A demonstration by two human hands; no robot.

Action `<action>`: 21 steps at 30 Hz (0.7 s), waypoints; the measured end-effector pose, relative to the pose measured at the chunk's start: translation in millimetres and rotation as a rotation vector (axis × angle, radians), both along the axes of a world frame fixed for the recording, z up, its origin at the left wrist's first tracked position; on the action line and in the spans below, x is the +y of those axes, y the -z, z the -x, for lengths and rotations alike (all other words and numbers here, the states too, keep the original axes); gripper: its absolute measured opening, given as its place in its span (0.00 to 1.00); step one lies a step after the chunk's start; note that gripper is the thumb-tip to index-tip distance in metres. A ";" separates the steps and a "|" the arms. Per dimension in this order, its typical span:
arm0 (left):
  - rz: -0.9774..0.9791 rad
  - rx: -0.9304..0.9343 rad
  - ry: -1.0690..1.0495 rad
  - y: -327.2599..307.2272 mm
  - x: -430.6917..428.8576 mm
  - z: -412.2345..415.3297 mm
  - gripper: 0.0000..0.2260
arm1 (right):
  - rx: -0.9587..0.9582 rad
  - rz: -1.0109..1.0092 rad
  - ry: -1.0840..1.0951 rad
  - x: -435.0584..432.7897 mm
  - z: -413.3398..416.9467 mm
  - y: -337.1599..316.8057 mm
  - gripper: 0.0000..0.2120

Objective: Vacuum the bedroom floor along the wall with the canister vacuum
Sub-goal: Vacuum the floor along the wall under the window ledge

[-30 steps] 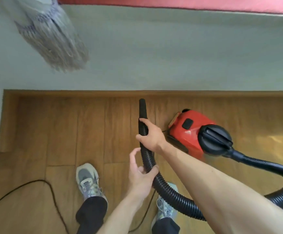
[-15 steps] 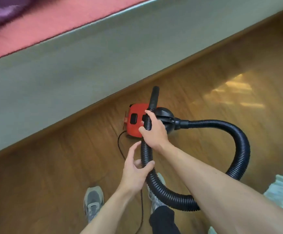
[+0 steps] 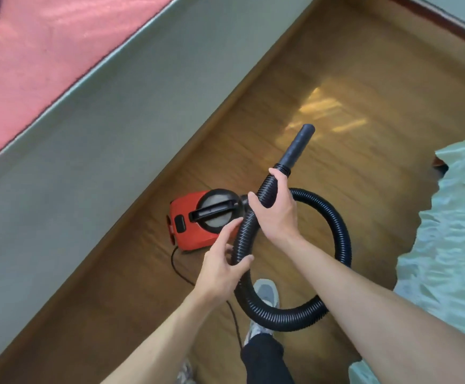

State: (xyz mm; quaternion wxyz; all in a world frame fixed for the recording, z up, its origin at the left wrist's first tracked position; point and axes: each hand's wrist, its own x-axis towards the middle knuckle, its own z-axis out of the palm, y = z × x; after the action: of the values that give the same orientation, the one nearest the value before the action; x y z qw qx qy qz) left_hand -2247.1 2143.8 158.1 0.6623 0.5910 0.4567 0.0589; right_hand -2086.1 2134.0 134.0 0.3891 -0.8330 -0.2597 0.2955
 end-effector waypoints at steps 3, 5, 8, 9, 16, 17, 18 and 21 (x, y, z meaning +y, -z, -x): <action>-0.048 0.049 0.105 5.1 3.4 -11.6 0.31 | 0.047 0.002 0.093 -13.2 -14.0 5.8 0.29; -0.078 0.081 0.167 12.5 5.7 -22.3 0.31 | 0.097 0.002 0.148 -21.7 -23.8 12.8 0.29; -0.132 0.139 0.247 30.1 8.7 -37.8 0.31 | 0.202 0.015 0.234 -35.2 -37.0 28.7 0.29; -0.146 0.153 0.271 36.2 9.8 -42.4 0.30 | 0.234 0.028 0.259 -39.5 -41.1 33.4 0.29; -0.184 0.191 0.394 71.0 22.0 -63.9 0.29 | 0.341 0.126 0.353 -53.9 -58.0 62.8 0.30; -0.183 0.197 0.395 74.6 24.2 -63.9 0.28 | 0.341 0.140 0.357 -52.9 -57.7 64.4 0.30; -0.183 0.197 0.401 77.1 26.6 -63.1 0.28 | 0.339 0.153 0.361 -51.6 -56.9 65.4 0.30; -0.178 0.199 0.421 83.0 33.7 -57.6 0.27 | 0.355 0.185 0.374 -46.0 -51.5 68.4 0.31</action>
State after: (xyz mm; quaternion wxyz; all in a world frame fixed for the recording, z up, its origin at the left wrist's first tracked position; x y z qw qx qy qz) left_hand -2189.5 2177.5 75.1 0.5570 0.7320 0.3796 -0.0989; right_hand -2034.6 2088.0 65.6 0.3985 -0.8337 -0.0009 0.3823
